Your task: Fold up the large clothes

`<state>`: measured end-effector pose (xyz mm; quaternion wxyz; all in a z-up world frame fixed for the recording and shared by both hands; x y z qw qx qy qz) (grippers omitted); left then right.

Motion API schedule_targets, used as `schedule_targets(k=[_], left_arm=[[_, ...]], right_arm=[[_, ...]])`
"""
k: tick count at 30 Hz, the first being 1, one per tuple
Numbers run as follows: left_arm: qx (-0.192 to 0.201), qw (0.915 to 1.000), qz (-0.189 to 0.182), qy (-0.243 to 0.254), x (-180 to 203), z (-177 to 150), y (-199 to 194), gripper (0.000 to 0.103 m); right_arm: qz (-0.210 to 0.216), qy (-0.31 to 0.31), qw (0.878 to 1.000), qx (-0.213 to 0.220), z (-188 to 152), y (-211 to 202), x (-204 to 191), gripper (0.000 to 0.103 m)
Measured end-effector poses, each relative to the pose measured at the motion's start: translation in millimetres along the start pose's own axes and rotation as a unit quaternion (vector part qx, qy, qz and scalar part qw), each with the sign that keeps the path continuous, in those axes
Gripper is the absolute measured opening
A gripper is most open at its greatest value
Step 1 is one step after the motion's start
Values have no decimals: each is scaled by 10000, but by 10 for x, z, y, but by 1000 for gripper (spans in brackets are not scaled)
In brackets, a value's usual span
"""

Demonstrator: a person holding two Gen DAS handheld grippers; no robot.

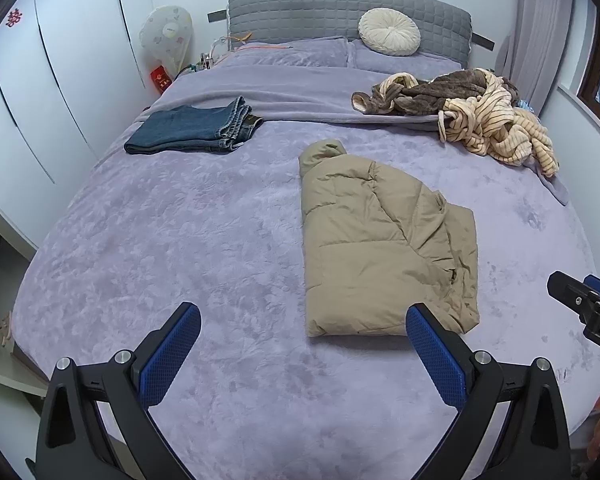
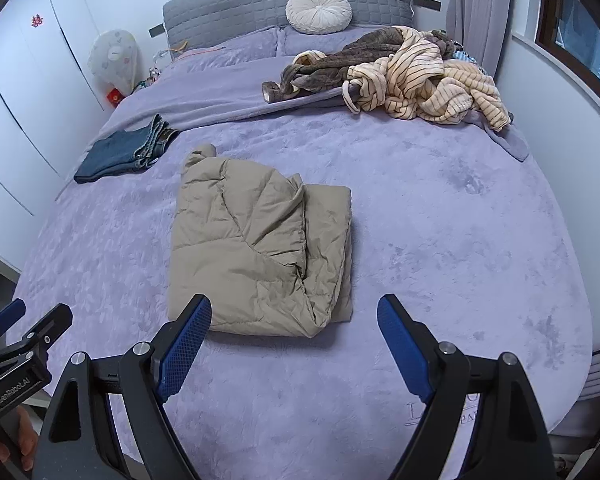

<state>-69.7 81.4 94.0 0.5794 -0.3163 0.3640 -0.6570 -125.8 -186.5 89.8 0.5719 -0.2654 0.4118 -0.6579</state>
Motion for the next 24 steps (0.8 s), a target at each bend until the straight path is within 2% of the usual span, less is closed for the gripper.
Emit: schedule_targets(k=[24], left_arm=[[9, 10000, 20, -4, 2, 65, 18, 103]], right_arm=[[-66, -90, 9999, 81, 77, -38, 31, 87]])
Point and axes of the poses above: each gripper's, at about its wrist camera, not at the fingertips, and y roughly the way its jaws point, x to its right, z to its top, the point moved 3 cm from there along y, roughly the way its jaws point, and after that the axes turned 1 degree about -x, right-handed, at the moved point
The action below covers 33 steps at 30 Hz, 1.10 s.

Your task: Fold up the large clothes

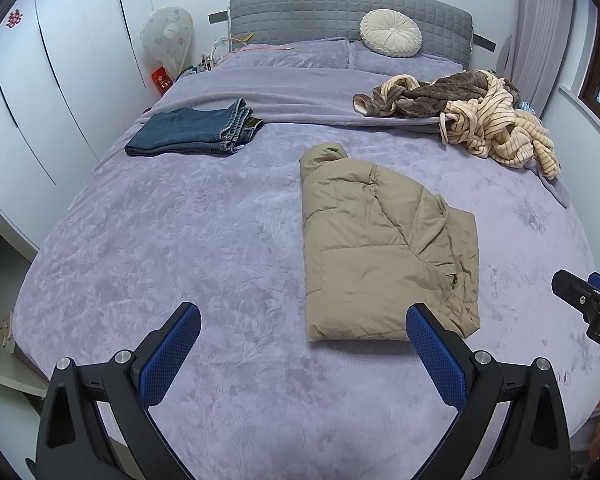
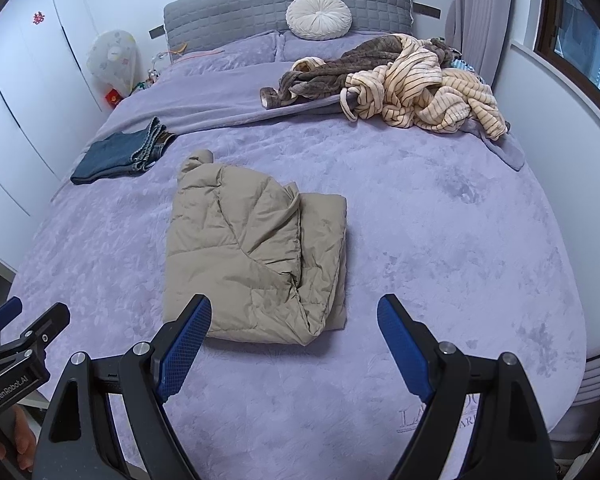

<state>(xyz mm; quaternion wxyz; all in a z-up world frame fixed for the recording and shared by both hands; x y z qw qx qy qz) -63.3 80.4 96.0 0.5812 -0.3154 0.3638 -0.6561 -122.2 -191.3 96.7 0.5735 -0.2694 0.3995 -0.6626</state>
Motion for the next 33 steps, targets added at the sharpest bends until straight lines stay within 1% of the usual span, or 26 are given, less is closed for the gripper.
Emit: schedule_targets(k=[33], left_arm=[[-5, 10000, 13, -10, 14, 7, 2, 103]], right_arm=[[1, -10, 10000, -16, 18, 18, 14, 87]])
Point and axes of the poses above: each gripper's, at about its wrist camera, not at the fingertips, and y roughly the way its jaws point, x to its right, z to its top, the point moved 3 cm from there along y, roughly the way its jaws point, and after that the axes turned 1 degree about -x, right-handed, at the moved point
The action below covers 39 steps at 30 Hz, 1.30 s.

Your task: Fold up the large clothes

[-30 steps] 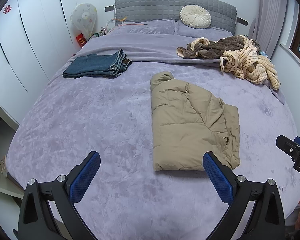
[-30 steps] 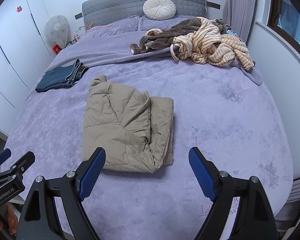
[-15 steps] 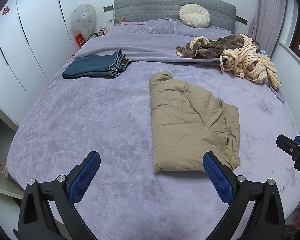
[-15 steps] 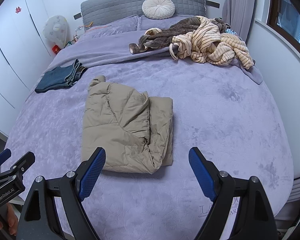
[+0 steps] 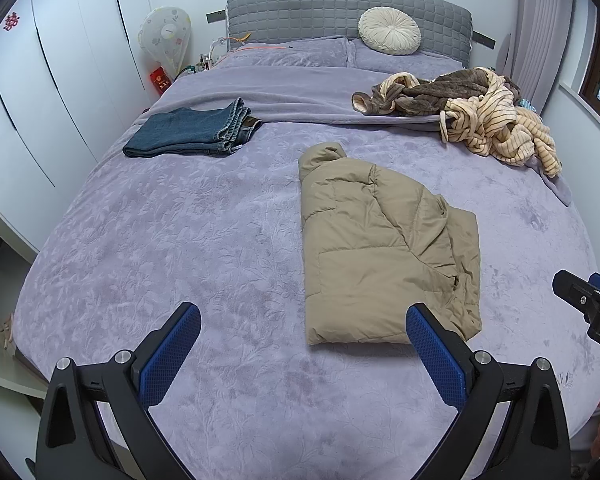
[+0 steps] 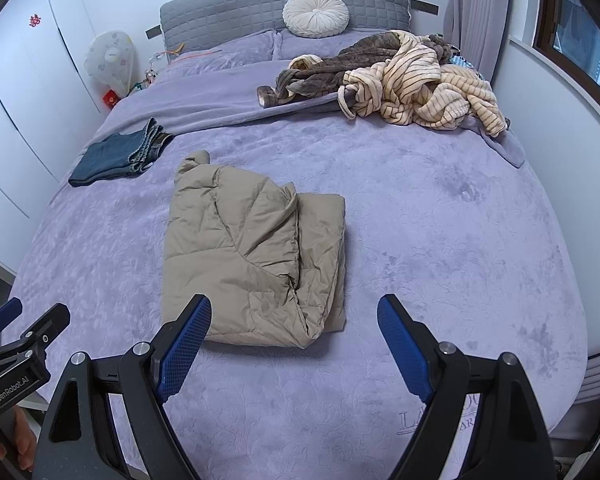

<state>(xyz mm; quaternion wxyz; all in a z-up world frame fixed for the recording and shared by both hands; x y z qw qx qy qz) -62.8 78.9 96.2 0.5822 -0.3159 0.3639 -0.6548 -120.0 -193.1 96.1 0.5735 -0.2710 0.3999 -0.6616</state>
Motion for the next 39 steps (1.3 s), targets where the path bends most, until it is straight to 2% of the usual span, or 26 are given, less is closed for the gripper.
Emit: schedule_targets(k=[39], left_arm=[[-3, 10000, -1, 24, -10, 17, 21, 103]], right_arm=[[3, -6, 10000, -10, 16, -6, 3, 87]])
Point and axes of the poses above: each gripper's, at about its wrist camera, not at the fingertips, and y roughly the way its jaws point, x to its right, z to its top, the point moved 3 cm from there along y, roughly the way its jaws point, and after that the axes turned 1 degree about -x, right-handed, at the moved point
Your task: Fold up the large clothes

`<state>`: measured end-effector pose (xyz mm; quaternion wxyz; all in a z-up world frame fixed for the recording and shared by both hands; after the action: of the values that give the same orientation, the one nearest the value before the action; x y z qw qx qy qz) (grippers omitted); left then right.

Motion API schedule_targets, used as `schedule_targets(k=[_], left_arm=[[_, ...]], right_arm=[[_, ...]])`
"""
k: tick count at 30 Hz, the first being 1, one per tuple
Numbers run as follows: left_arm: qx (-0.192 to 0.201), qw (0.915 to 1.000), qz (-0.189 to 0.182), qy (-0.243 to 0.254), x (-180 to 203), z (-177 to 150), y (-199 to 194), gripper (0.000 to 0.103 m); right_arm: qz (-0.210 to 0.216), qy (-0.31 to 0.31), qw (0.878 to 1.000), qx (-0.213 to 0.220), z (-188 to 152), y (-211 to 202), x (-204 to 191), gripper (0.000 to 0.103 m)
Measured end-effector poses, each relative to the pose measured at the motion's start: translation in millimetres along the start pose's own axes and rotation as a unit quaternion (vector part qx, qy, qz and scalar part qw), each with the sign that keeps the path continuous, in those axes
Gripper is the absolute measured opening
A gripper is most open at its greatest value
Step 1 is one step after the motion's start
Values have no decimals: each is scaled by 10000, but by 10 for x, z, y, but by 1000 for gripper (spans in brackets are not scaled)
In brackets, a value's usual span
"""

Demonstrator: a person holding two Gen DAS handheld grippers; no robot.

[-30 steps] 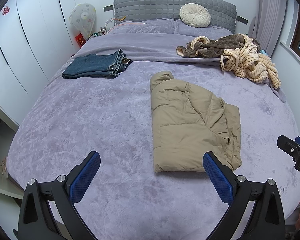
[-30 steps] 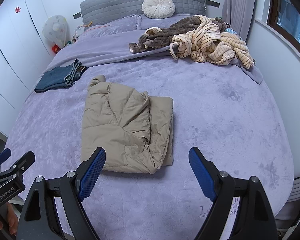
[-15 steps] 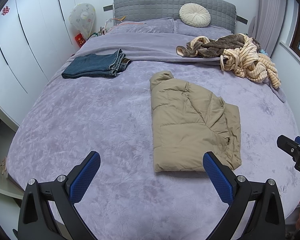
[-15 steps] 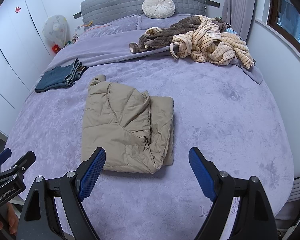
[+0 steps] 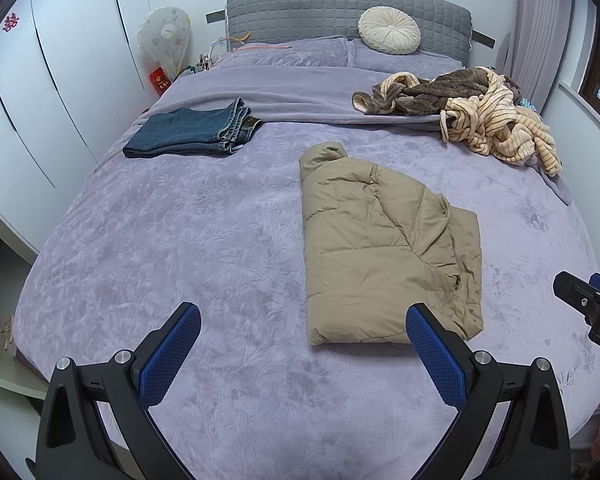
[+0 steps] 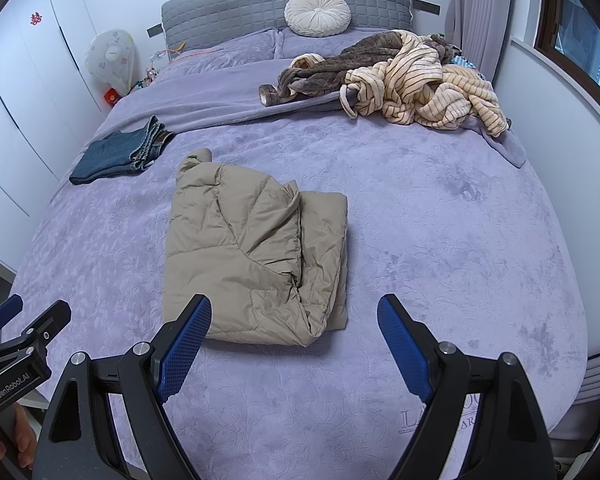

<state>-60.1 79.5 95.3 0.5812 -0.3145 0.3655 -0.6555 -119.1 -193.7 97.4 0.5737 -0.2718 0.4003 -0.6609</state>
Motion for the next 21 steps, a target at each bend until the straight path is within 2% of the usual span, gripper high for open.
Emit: schedule_targets(k=[21], left_arm=[[33, 10000, -3, 37, 11, 17, 28, 103]], right_arm=[[-5, 11, 10000, -15, -18, 6, -18, 87]])
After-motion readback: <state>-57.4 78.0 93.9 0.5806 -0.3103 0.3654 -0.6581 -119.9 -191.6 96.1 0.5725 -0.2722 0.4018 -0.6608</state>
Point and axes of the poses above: each gripper's, at about its wrist camera, not at the fingertips, and y roughly the way its jaws point, x to its right, z to its top, the point moved 3 cm from there along y, roughly the way its jaws point, and after that the axes turned 1 degree about -x, right-handed, at the moved point
